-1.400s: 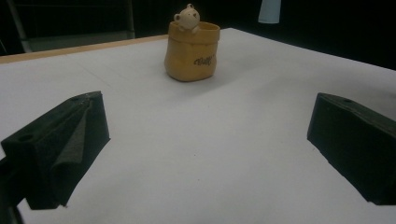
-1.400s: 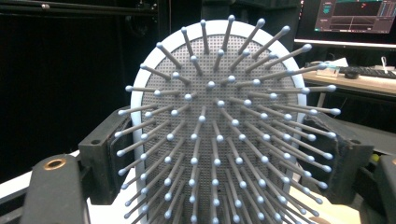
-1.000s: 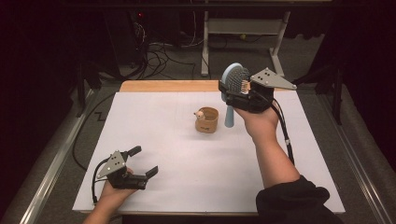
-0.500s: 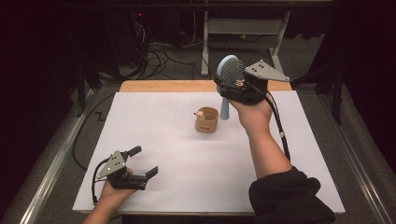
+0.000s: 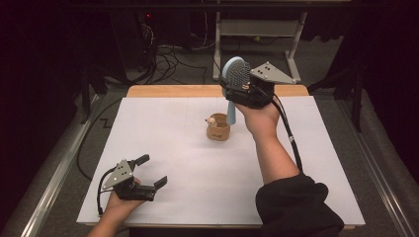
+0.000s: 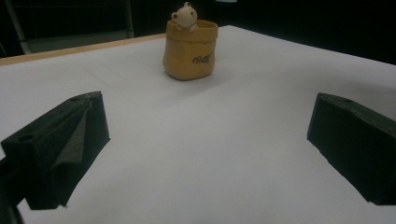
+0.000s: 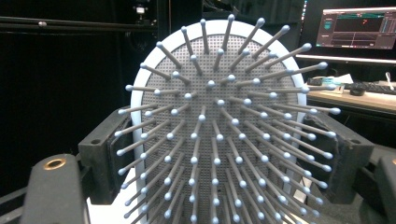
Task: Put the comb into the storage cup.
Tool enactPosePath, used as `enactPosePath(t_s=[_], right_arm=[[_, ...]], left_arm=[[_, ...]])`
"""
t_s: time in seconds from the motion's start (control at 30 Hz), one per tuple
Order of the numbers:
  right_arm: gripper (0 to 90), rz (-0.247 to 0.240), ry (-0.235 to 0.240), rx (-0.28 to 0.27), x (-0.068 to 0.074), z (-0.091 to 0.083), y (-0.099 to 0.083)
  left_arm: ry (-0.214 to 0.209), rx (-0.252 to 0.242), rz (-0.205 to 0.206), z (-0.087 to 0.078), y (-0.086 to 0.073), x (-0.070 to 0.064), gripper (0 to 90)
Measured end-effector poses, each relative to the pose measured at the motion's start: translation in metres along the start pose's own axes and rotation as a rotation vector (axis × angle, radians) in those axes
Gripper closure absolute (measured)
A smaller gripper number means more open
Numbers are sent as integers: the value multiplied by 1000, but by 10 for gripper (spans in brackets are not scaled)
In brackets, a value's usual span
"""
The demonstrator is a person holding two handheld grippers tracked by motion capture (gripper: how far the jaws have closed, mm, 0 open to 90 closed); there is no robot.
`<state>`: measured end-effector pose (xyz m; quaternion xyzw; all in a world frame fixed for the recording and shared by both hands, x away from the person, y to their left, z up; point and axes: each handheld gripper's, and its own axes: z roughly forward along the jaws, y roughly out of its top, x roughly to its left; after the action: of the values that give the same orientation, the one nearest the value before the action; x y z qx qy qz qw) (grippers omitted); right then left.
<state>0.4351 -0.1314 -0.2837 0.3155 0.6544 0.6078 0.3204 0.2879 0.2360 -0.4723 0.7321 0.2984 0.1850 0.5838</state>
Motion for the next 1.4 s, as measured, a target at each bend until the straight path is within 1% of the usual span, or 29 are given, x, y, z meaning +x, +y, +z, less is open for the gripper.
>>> enactPosePath(t_s=[0.1,0.3,0.53,0.63,0.67,0.73,1.0,1.2,1.4], right_arm=[[203,2,0,-1,1,3,0],[202,-4,1,-4,3,8,2],[203,-3,-9,-9,4,17,0],[203,7,-14,0,3,22,-3],[203,8,-17,8,1,26,-7],[202,10,-17,12,1,27,-8],[203,17,-15,41,2,40,-21],[202,23,-22,57,4,45,-27],[202,18,-25,70,4,50,-32]], left_arm=[[-2,5,1,0,0,0,1],[-1,1,-2,0,0,0,1],[0,0,-1,-1,0,0,2],[2,-3,-2,-1,0,0,2],[3,-3,-3,-1,0,0,2],[3,-3,-3,-2,0,1,2],[-1,-1,-1,-2,0,1,2],[1,-4,-3,-3,0,1,2],[-3,-2,-4,-2,0,0,2]])
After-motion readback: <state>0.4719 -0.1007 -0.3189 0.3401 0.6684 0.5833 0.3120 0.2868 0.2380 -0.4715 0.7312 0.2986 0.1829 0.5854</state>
